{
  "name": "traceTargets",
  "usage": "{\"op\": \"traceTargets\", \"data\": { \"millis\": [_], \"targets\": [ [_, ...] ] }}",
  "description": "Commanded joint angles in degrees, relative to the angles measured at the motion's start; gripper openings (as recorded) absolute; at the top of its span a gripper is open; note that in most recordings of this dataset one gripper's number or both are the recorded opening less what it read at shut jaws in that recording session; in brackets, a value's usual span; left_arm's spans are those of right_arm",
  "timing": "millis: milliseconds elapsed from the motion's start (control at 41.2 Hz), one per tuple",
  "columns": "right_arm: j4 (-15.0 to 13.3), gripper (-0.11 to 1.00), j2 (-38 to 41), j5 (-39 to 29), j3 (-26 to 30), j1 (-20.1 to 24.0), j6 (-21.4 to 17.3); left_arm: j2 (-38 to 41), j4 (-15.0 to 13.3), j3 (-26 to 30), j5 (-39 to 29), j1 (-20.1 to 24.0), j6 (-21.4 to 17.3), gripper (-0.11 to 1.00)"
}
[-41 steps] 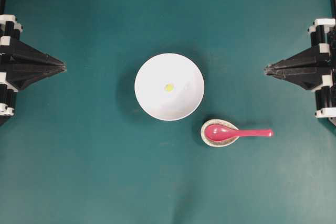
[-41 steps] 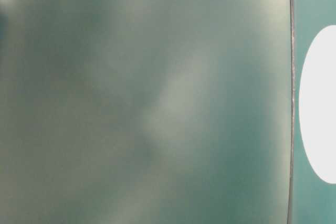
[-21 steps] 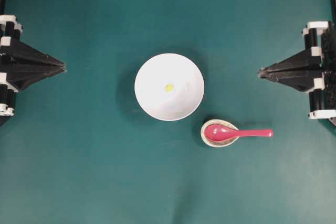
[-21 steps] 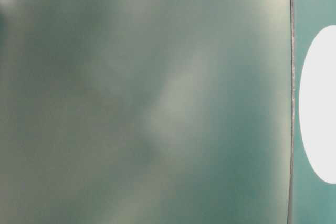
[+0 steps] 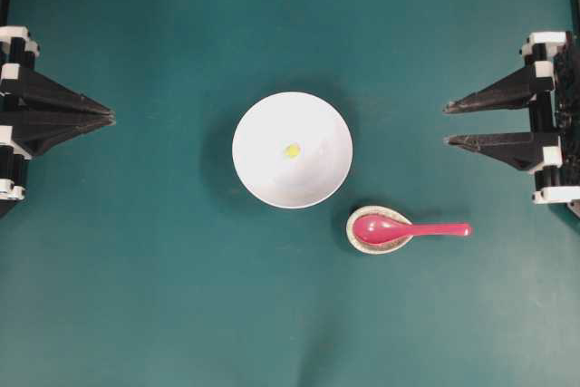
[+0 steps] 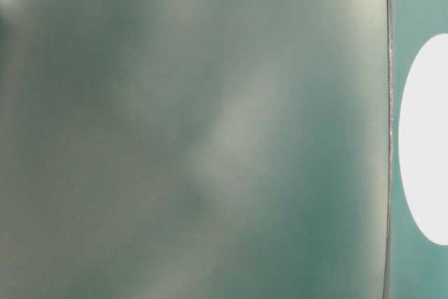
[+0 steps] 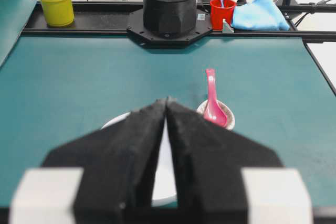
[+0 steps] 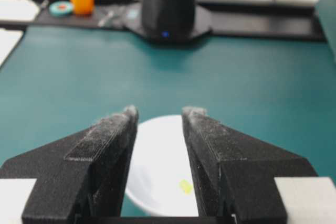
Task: Scoop the yellow hexagonal prism block from the bowl with a spoon using the right arm.
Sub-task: 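Open the right gripper and move it down to the pink spoon handle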
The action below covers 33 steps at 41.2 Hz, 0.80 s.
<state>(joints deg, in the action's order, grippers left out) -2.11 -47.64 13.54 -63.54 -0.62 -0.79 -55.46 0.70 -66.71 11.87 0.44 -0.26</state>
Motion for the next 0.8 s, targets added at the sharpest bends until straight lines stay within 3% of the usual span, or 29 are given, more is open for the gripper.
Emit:
{"op": "traceTargets", "data": {
  "millis": [0,267,510,777],
  "targets": [
    [0.3,0.45,0.7,-0.9,2.1,-0.2,-0.5,0.5,0.2,1.6,0.2,0.1,0.1,0.10],
    [0.0,0.45,2.9,-9.6,7.6,-0.2,-0.6,0.5,0.2,1.6,0.2,0.1,0.1,0.10],
    [0.1,0.45,4.4,-7.6,7.1,0.4,-0.9,0.5,0.2,1.6,-0.2,0.2,0.0,0.10],
    [-0.3,0.45,7.1,-4.0,2.1,5.2,-0.7,0.5,0.2,1.6,-0.2,0.1,0.1,0.10]
  ]
}}
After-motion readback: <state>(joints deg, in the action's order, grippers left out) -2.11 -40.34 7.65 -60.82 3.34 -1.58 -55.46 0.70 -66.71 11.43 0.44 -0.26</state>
